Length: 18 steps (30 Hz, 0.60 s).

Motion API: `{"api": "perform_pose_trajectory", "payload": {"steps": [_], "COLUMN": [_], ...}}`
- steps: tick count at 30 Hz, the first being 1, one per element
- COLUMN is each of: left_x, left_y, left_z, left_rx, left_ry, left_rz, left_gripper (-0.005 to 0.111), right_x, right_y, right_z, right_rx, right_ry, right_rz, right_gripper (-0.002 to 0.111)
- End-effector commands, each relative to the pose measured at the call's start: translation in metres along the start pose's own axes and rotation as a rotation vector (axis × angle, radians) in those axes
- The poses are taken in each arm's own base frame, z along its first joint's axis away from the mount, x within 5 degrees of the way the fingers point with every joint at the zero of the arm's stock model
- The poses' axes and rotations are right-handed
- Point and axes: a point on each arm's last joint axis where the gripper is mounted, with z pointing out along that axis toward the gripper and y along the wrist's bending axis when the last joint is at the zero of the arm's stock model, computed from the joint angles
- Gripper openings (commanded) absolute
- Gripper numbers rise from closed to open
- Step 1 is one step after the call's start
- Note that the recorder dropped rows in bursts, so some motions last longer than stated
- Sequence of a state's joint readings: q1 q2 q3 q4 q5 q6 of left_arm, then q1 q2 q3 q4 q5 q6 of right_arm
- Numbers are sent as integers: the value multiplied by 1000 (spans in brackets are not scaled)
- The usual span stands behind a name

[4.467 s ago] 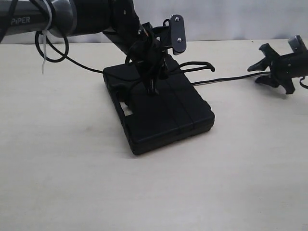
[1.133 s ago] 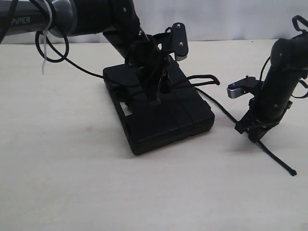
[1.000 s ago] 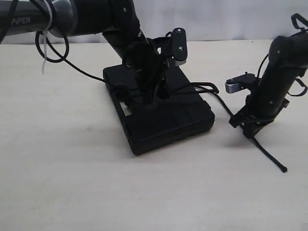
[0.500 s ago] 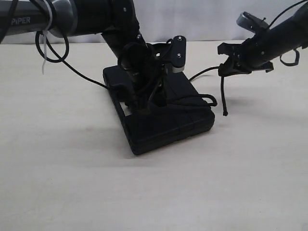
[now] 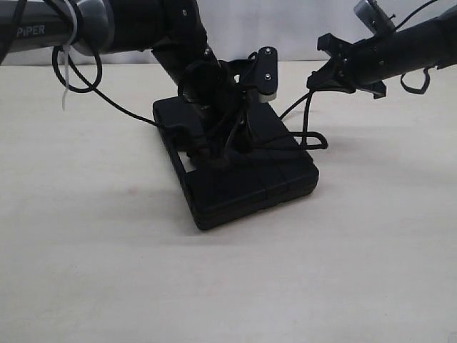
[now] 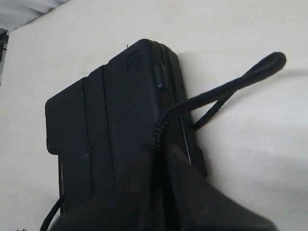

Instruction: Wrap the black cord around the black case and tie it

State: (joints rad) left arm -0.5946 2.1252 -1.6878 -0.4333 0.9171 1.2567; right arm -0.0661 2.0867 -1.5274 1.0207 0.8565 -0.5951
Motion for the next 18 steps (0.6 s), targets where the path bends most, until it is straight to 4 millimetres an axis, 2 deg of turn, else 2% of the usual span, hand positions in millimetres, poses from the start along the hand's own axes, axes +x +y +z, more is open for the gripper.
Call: {"api": "perform_pose_trajectory", "payload": {"steps": [1, 5, 14, 18], "left_x": [0, 3, 1, 3], "left_y": [0, 5, 17, 23], "left_z": [1, 11, 13, 20], "left_rx": [12, -33, -159, -211], "left_ry": [-8, -15, -49, -63], "left_rz": [-9, -50, -49, -83], "left_gripper": [0, 0, 0, 0], "right_x": [-4, -6, -1, 5], "right_y": [5, 11, 9, 13], "right_z": [-4, -7, -7, -8], "right_rx": [-41, -65, -43, -83], "right_ry": [-5, 18, 78, 139], "right_rz": [-14, -35, -72, -76], "right_gripper": [4, 4, 4, 4]}}
